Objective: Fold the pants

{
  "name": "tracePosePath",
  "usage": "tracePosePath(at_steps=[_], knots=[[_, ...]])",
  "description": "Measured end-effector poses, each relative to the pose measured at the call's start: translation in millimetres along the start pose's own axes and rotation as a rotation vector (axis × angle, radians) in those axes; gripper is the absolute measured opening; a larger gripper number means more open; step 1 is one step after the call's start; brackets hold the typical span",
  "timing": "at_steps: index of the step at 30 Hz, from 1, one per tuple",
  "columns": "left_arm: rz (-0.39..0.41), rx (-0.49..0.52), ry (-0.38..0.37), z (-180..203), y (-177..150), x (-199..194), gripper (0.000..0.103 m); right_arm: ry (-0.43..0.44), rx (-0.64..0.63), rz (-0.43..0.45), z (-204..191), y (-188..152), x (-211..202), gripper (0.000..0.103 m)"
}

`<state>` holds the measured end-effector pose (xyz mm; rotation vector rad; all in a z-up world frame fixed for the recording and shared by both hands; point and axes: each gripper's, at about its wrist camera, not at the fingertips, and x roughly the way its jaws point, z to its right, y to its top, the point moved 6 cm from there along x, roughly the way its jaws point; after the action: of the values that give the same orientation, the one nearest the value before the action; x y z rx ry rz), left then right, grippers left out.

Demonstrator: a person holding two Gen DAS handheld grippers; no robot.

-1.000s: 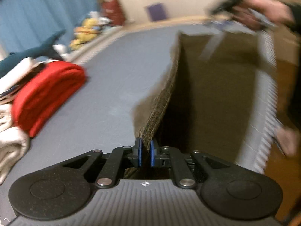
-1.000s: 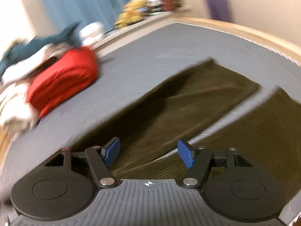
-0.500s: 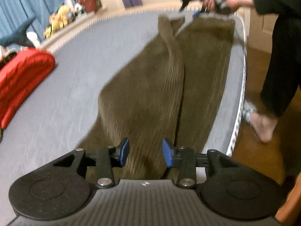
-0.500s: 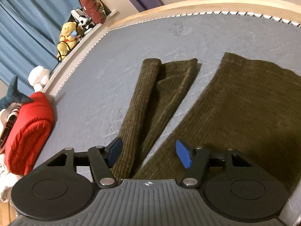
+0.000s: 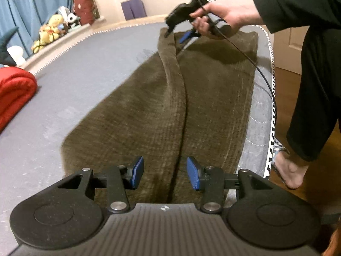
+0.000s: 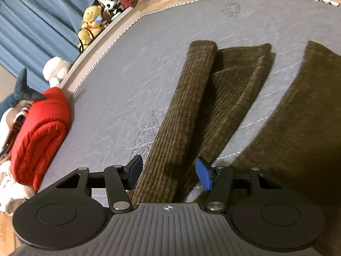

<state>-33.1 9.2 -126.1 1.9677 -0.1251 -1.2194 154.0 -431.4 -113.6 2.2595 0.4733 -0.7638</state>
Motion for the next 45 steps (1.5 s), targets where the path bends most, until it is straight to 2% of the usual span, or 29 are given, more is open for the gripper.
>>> tracePosePath(at_steps=[6, 9, 10, 11, 13, 14, 18, 23, 27, 30, 33, 36, 37, 39, 40, 42, 44, 45], knots=[[-0.079, -0.016, 0.028, -3.5, -7.4, 24.7, 0.049, -0.022, 0.001, -0.015, -6.1, -0.9, 24.0, 0.058], [-0.126, 0.002, 0.045, -8.6, -16.3, 34.2, 0.039, -0.023, -0.023, -0.012, -13.6, 0.5, 29.3, 0.053], [-0.140, 0.008, 0.049, -10.0, -19.2, 36.7, 0.032, -0.026, -0.035, -0.012, -15.5, 0.5, 30.1, 0.046], [-0.146, 0.011, 0.048, -11.4, -20.9, 38.5, 0.025, -0.032, -0.046, -0.012, -16.9, 0.5, 30.7, 0.032], [-0.143, 0.012, 0.037, -12.7, -21.5, 38.3, 0.017, -0.048, -0.060, -0.001, -16.0, 2.6, 28.8, 0.015], [-0.139, 0.013, 0.033, -13.4, -21.3, 37.8, 0.013, -0.044, -0.059, 0.002, -14.9, 4.3, 26.8, 0.012], [-0.119, 0.021, 0.022, -14.2, -16.6, 30.9, 0.009, -0.034, -0.094, 0.041, -17.0, 11.1, 4.7, 0.010], [-0.022, 0.038, 0.003, -19.6, -3.3, -2.0, 0.007, -0.001, -0.135, 0.117, -19.7, 22.0, -56.2, 0.009], [0.049, 0.051, -0.019, -27.2, 2.8, -36.7, 0.007, 0.021, -0.142, 0.162, -10.5, 23.9, -121.1, 0.009], [0.072, 0.055, -0.100, -26.9, -3.9, -54.7, 0.007, -0.037, -0.177, 0.154, 2.4, 8.8, -167.8, 0.008], [0.022, 0.084, -0.185, -16.0, -20.2, -51.8, 0.007, -0.189, -0.218, 0.102, 29.2, -27.0, -197.7, 0.008], [-0.054, 0.117, -0.237, -2.3, -29.2, -39.9, 0.007, -0.283, -0.136, 0.008, 70.7, -62.4, -208.0, 0.008], [-0.089, 0.126, -0.254, 2.3, -32.4, -35.1, 0.007, -0.304, -0.110, -0.028, 84.7, -72.4, -206.2, 0.009], [-0.161, 0.156, -0.280, 11.7, -38.0, -27.4, 0.009, -0.290, -0.020, -0.092, 111.0, -82.1, -199.1, 0.011], [-0.185, 0.178, -0.287, 15.9, -39.0, -26.0, 0.010, -0.266, 0.054, -0.095, 125.4, -80.1, -197.4, 0.017], [-0.178, 0.181, -0.292, 16.1, -35.8, -28.8, 0.012, -0.230, 0.099, -0.042, 141.8, -66.1, -196.9, 0.022], [-0.144, 0.133, -0.291, 10.3, -28.1, -33.6, 0.016, -0.249, 0.138, 0.034, 157.9, -46.0, -199.9, 0.040], [-0.122, 0.109, -0.294, 6.7, -23.7, -37.0, 0.016, -0.240, 0.159, 0.064, 165.1, -35.9, -200.9, 0.043]])
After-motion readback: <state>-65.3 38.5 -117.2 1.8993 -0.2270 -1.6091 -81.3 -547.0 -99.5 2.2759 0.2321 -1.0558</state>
